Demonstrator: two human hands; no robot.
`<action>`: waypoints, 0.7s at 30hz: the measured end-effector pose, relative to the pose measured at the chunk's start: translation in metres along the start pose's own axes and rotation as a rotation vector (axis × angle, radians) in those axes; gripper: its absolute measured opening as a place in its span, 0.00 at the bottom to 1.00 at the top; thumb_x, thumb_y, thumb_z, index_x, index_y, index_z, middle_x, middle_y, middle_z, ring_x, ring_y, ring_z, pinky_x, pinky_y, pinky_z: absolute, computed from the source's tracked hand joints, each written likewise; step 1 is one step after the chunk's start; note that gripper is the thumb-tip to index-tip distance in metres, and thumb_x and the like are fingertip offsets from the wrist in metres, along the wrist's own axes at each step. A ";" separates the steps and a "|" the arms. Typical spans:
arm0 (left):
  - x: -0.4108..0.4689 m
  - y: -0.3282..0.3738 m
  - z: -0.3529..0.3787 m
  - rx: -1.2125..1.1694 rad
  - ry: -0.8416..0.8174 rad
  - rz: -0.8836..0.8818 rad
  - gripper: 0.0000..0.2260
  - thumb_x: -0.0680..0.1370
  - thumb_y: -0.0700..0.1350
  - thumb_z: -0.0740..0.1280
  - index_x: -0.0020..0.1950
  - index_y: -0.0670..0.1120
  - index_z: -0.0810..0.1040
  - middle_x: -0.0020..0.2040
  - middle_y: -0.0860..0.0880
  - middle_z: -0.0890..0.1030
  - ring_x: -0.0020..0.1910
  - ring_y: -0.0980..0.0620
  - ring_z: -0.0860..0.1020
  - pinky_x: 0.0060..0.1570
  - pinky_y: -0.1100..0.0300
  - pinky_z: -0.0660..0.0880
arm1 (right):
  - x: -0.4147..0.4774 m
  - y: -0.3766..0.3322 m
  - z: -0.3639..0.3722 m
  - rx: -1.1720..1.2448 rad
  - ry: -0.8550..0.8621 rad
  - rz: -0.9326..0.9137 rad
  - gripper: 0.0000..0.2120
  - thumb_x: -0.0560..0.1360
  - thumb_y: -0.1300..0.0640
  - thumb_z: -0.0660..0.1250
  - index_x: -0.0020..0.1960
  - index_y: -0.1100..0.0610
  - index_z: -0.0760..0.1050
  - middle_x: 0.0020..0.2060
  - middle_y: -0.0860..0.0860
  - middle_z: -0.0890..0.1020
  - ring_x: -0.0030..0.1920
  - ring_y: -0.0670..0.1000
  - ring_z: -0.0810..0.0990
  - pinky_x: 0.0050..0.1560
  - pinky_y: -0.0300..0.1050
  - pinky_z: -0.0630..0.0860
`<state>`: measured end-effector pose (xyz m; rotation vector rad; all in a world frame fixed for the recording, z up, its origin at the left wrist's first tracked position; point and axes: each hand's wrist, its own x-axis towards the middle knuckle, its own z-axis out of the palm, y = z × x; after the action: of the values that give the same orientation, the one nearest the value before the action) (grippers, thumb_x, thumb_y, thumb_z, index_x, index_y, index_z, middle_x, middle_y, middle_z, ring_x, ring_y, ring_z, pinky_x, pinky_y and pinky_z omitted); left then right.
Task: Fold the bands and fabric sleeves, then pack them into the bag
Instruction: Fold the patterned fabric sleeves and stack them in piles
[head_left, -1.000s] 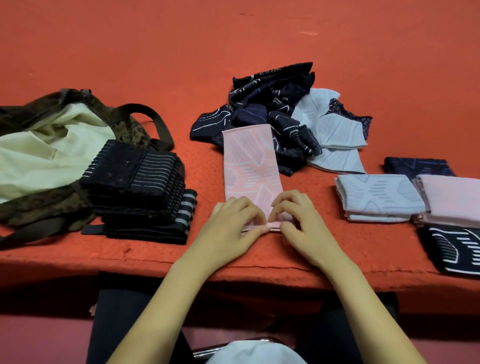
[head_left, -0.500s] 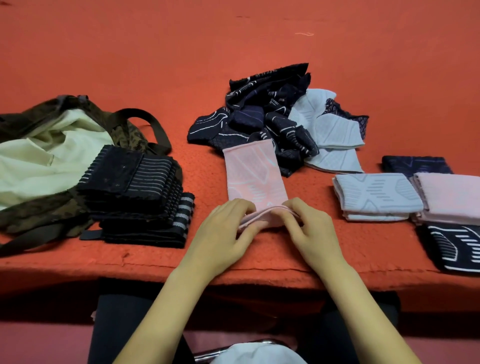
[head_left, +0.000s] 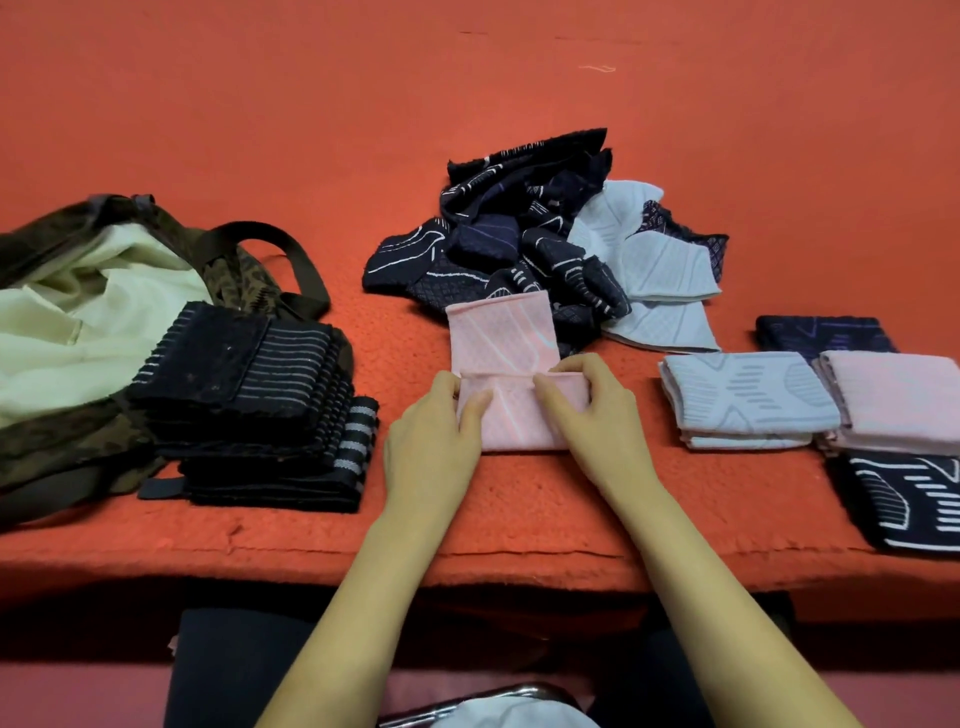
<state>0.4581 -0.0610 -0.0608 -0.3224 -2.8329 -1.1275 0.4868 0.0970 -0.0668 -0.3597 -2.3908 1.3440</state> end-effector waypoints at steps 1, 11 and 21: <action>0.000 0.001 0.002 0.013 0.011 -0.006 0.12 0.80 0.54 0.60 0.51 0.45 0.70 0.44 0.45 0.81 0.46 0.40 0.78 0.42 0.50 0.70 | -0.002 0.002 -0.002 0.091 -0.013 0.012 0.11 0.71 0.54 0.70 0.52 0.50 0.73 0.41 0.46 0.81 0.42 0.44 0.79 0.43 0.39 0.72; -0.003 -0.002 0.012 0.004 0.123 0.144 0.18 0.78 0.42 0.65 0.68 0.46 0.70 0.52 0.43 0.74 0.50 0.42 0.74 0.47 0.46 0.74 | -0.004 0.007 0.001 -0.007 -0.054 -0.121 0.19 0.74 0.64 0.67 0.62 0.54 0.67 0.44 0.47 0.77 0.40 0.41 0.73 0.45 0.35 0.69; -0.005 -0.006 0.019 0.232 0.060 0.213 0.27 0.75 0.61 0.53 0.65 0.48 0.75 0.52 0.46 0.72 0.50 0.45 0.72 0.48 0.51 0.73 | -0.008 0.010 0.010 -0.366 -0.064 -0.219 0.26 0.74 0.43 0.53 0.66 0.54 0.73 0.45 0.49 0.66 0.47 0.50 0.68 0.52 0.45 0.68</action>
<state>0.4615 -0.0533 -0.0791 -0.5460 -2.7576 -0.7471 0.4894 0.0912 -0.0817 -0.1448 -2.6392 0.8345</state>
